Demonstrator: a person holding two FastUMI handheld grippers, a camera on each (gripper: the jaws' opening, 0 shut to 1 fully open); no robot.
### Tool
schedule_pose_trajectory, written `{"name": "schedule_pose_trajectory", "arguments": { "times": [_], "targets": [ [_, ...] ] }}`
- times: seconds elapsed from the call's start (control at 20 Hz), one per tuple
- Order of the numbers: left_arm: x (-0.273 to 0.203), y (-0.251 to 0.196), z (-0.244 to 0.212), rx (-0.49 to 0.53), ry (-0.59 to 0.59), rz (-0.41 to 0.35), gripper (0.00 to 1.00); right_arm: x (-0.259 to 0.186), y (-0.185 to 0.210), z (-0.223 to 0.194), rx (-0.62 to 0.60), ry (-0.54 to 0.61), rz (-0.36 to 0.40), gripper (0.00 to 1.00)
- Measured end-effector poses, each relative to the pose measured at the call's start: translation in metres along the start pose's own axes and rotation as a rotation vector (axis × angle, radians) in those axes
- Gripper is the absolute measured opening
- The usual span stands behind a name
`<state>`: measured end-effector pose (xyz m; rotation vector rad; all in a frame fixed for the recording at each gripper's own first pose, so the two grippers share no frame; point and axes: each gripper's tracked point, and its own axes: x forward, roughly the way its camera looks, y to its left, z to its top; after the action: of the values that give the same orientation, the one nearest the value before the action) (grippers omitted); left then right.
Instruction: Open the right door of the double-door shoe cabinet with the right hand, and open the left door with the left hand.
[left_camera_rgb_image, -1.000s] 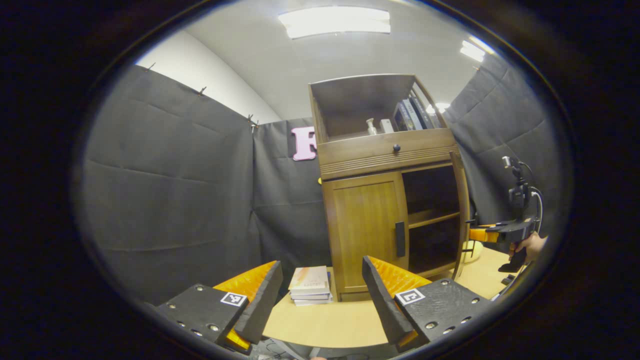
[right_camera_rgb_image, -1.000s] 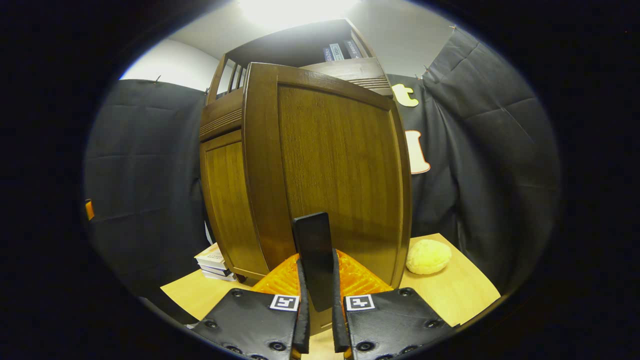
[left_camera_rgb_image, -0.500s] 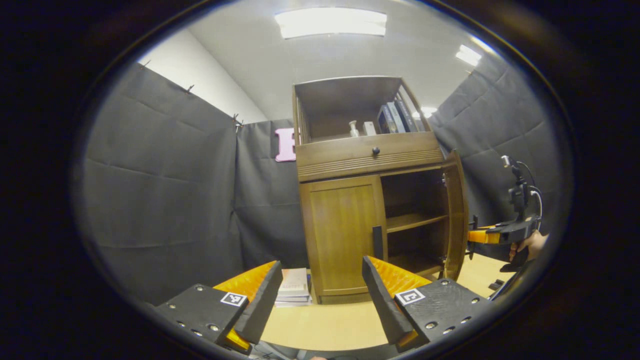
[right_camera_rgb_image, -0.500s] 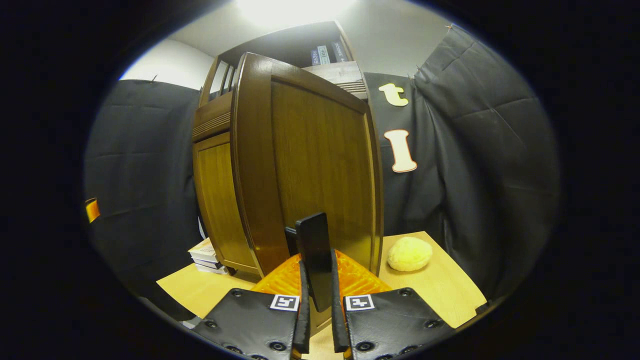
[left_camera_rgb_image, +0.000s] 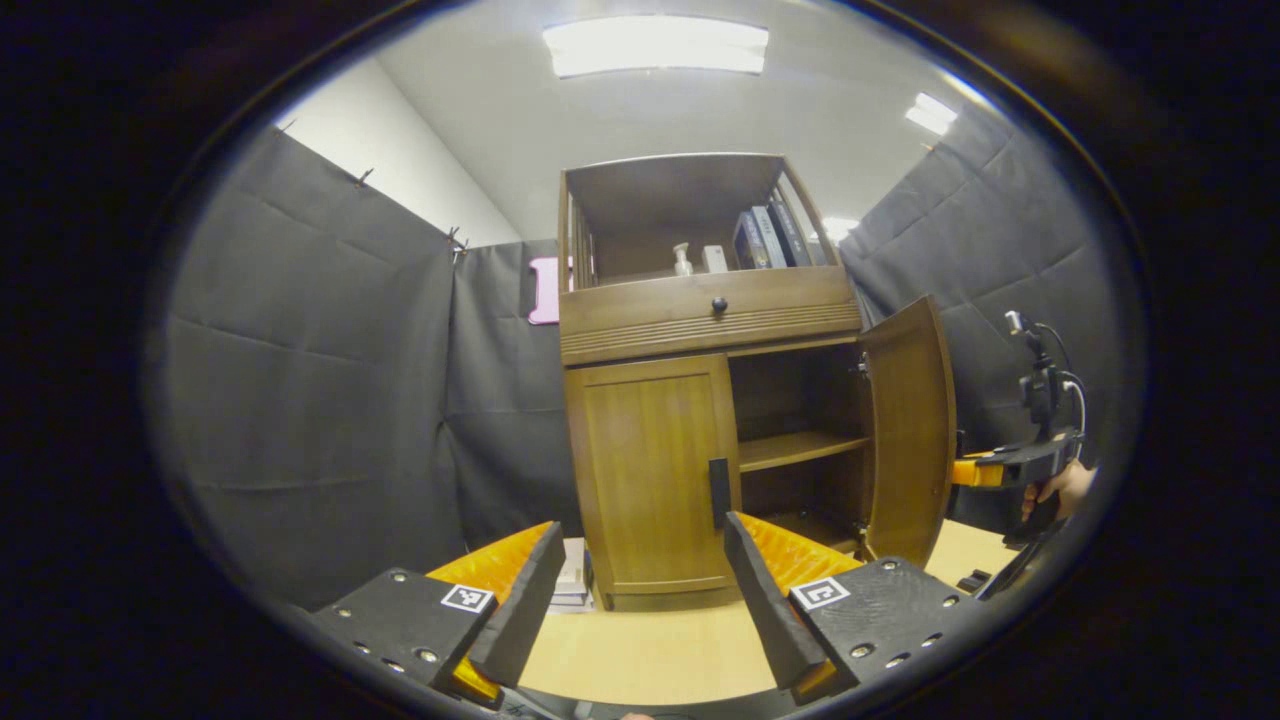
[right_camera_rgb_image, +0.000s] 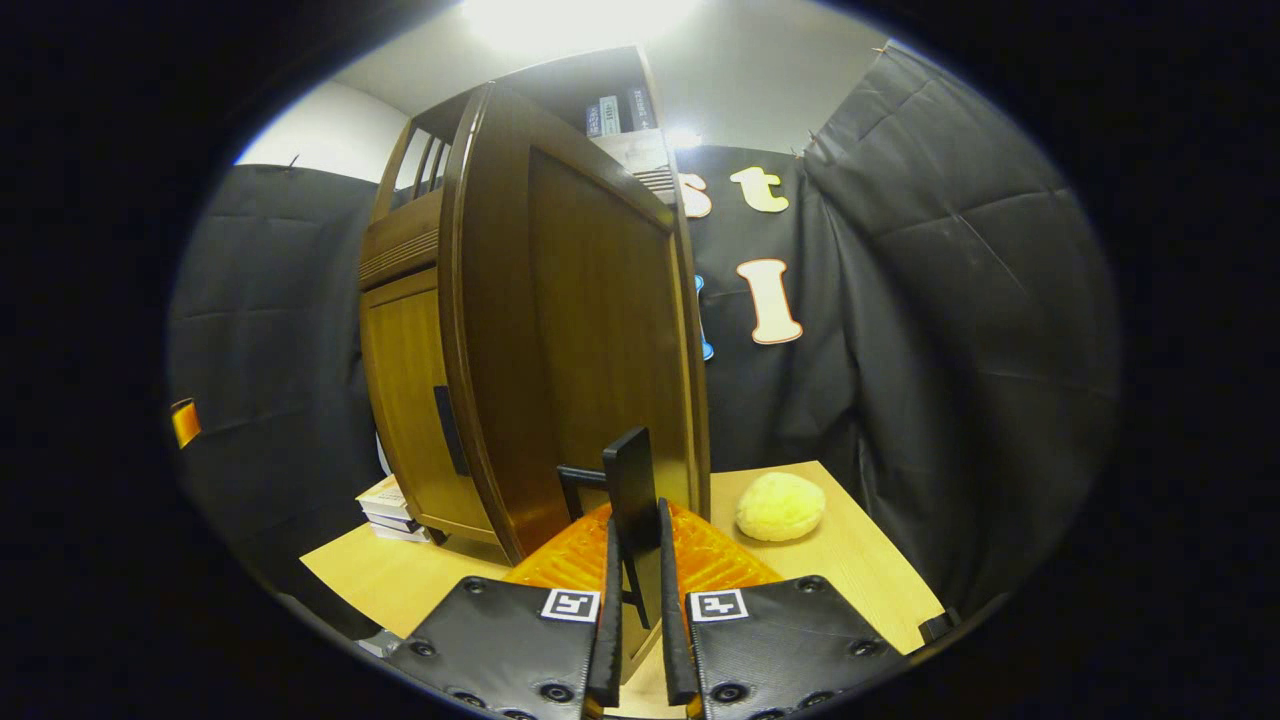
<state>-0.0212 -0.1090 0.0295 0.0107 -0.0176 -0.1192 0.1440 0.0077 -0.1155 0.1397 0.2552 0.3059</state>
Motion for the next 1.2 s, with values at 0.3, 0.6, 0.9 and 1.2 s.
{"name": "schedule_pose_trajectory", "arguments": {
  "times": [0.3,0.6,0.9,1.2],
  "targets": [
    [-0.001,-0.031,0.004,0.013,0.004,-0.006,0.94,-0.006,-0.028,0.000,-0.014,-0.005,-0.009,0.16],
    [-0.001,-0.072,-0.007,0.024,-0.004,-0.001,0.94,-0.009,-0.052,0.002,-0.015,-0.011,-0.002,0.03],
    [0.003,-0.099,-0.013,0.036,-0.014,0.007,0.94,-0.010,-0.070,0.004,-0.045,-0.003,-0.003,0.07],
    [0.025,-0.106,-0.009,0.019,-0.029,-0.007,0.94,-0.028,-0.069,0.011,-0.026,-0.019,-0.008,0.03]
  ]
}}
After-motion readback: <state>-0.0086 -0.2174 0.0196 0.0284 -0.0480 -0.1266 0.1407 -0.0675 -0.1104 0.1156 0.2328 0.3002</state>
